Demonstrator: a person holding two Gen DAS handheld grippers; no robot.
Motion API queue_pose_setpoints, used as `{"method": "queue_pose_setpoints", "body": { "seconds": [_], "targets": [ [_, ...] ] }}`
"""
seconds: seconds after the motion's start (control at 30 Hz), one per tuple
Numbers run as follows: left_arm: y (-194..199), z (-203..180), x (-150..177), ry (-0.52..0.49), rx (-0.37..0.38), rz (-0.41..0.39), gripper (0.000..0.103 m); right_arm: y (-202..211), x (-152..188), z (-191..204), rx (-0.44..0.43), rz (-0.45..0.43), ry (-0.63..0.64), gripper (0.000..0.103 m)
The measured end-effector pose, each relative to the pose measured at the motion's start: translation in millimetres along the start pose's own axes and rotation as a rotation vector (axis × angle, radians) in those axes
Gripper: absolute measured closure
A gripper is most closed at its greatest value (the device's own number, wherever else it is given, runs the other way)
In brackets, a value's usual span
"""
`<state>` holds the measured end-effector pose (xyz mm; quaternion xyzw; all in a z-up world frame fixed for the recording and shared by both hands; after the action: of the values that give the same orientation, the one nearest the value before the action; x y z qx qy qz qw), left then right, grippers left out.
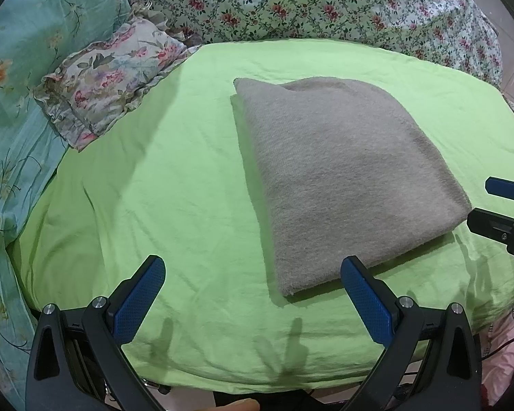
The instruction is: Fold small clothes
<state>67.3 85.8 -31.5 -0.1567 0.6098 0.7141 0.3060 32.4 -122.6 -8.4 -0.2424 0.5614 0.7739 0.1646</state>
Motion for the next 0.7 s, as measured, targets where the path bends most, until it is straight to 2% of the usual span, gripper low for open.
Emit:
{"method": "queue_pose_setpoints", "body": {
  "seconds": [0.7],
  "targets": [
    [1.3,-1.4,0.9,0.003,0.001,-0.001,0.001,2.5,-0.5,2.9,-0.002,-0.004,0.002,0.004]
  ]
}}
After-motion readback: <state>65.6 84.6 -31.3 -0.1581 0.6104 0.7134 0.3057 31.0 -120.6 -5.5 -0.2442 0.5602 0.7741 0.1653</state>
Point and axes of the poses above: each gripper's, at about its wrist camera, not at the fingertips, and y roughly against the way its jaws point, z to its left, x to its underside, the point moved 1 cm from there along -y, roughly the way its jaws point, and after that the axes turned 7 degrees about -y, right-handed, at the moved point
